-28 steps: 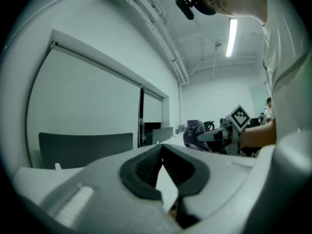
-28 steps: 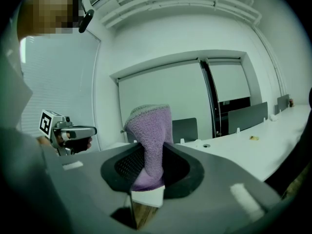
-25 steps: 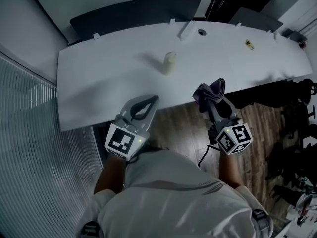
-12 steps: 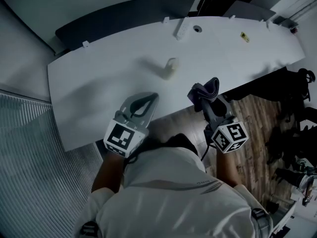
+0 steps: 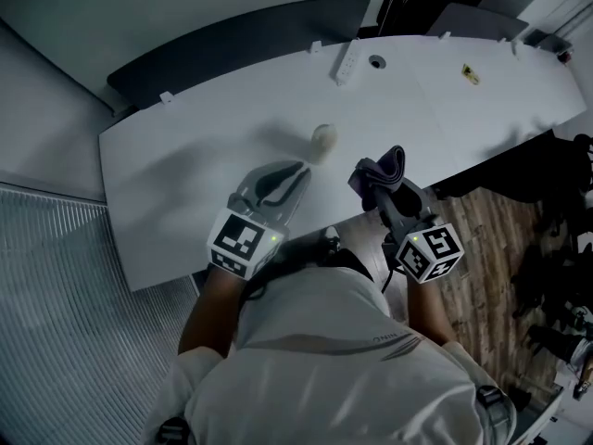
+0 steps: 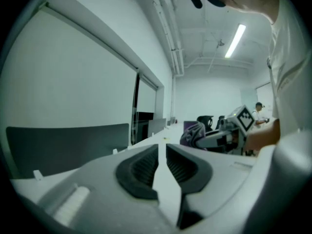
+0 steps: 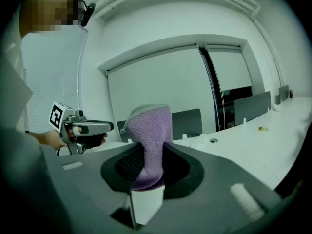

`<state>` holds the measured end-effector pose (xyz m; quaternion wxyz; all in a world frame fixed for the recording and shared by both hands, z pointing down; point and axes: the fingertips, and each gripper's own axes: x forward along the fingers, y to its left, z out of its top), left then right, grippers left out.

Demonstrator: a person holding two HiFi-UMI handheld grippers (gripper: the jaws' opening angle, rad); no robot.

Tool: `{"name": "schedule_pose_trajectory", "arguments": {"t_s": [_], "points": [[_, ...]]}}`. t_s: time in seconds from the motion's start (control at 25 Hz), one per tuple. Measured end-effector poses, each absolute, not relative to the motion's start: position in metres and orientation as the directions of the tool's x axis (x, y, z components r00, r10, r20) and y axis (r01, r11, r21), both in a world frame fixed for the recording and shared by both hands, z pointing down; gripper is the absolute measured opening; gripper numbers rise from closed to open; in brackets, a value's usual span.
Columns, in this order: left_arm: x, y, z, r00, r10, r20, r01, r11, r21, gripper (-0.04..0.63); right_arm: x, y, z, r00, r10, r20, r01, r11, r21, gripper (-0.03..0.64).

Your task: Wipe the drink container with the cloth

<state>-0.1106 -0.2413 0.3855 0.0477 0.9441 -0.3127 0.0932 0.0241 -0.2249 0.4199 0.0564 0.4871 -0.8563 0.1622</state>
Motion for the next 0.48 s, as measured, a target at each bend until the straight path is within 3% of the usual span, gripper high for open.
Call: {"name": "schedule_pose_trajectory", "arguments": {"t_s": [0.48], "points": [[-0.041,-0.33,0.468,0.676,-0.52,0.523,-0.63,-0.775,0.044,0.169,0.025,-0.265,0.483,-0.691,-0.627,0.358,-0.722,0.616,-0.314,0.101]]}}
